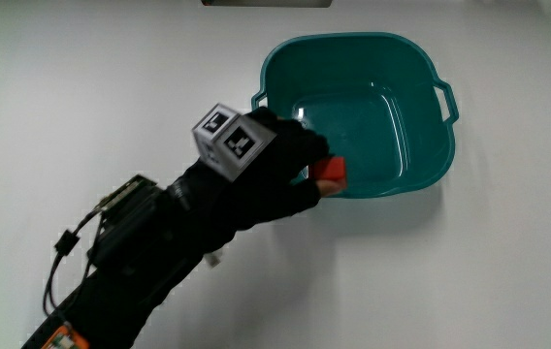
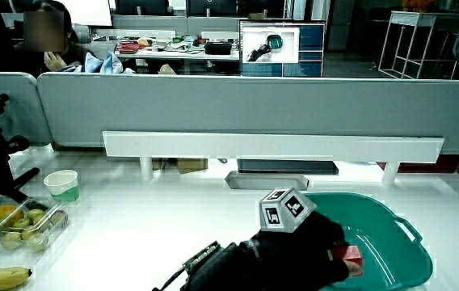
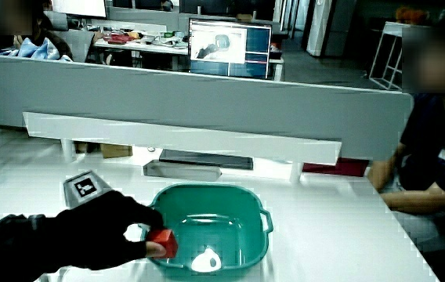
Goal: Place red block
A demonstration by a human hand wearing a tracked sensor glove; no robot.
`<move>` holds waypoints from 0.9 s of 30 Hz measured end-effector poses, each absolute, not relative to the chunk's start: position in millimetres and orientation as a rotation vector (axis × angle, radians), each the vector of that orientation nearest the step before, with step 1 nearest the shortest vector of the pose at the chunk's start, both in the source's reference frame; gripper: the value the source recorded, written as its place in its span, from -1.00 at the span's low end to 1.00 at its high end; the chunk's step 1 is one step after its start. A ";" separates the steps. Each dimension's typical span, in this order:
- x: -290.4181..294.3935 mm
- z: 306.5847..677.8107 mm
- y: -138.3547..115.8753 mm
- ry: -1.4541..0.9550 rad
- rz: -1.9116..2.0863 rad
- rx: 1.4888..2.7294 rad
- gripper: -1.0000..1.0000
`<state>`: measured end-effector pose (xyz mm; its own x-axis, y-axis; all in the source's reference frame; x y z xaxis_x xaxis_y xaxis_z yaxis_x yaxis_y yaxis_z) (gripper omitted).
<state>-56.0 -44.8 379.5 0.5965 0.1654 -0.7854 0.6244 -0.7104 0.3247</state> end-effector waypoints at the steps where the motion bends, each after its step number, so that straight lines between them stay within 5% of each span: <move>1: -52.6 381.9 -49.0 0.661 -1.048 2.254 0.00; 13: -23.6 389.3 -73.3 0.705 -0.914 2.398 0.00; 27: 4.8 435.3 -87.6 0.597 -0.713 2.395 0.00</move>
<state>4.8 -87.6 435.3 0.7586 0.2486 -0.6023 0.5493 -0.7410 0.3861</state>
